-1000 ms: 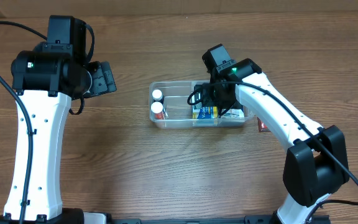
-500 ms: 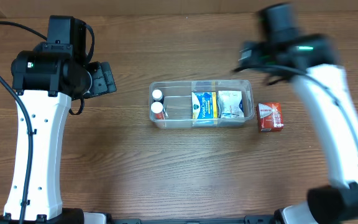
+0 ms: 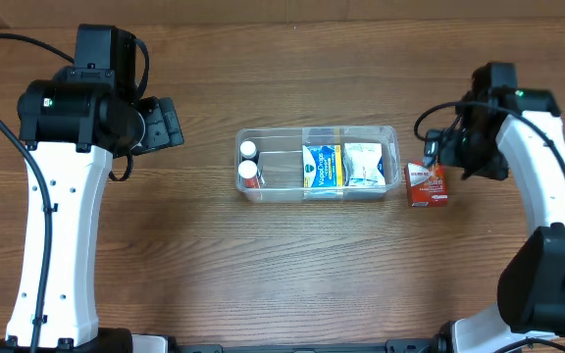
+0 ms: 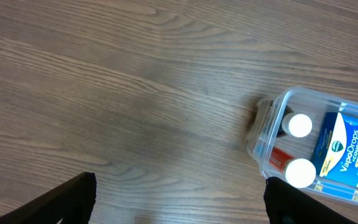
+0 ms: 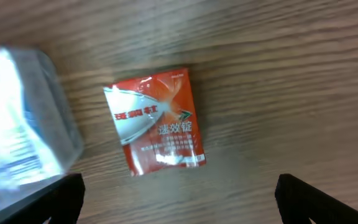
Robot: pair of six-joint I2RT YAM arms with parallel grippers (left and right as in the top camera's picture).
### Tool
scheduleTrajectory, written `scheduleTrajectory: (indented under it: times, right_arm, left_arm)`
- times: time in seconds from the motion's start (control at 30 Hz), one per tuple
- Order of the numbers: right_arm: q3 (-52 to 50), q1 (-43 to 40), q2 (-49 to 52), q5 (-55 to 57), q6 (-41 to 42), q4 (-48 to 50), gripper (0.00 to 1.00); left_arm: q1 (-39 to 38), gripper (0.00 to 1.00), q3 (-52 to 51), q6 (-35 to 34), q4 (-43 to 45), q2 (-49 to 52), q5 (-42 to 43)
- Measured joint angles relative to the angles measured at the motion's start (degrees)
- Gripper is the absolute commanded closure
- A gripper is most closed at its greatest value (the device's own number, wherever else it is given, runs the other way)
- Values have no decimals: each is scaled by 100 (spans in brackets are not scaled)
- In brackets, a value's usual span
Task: Pack container
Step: 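Grasp the red-and-white medicine box with the right gripper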
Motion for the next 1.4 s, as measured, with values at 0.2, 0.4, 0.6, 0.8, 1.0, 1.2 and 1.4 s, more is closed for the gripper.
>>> scheduleTrajectory:
  times: [0.2,0.4,0.6,0.8,1.0,1.2,1.4]
  right_arm:
    - [-807,0,0,-85,-463,625,0]
    - [-890,42,166,-258,-822,809,0]
    - [-909,376,332,-319,-962,1093,0]
    - [-1027,404,332,-330,-1001,1377,0]
    - [-1506,400,332,-334,-1001,1821,0]
    - [-1759,402,332,-339,-1003,2092,0]
    - [-1781,402,332,-337,-1005,2234,3]
  left_arm:
    - [0,12,0,0,7,0,0]
    - [0,12,0,0,13,0,0]
    - [0,12,0,0,15,0,0]
    - [0,12,0,0,15,0,0]
    - [0,12,0,0,13,0,-2]
    - [0,12,0,0,13,0,0]
    - [0,12,0,0,-11,0,0]
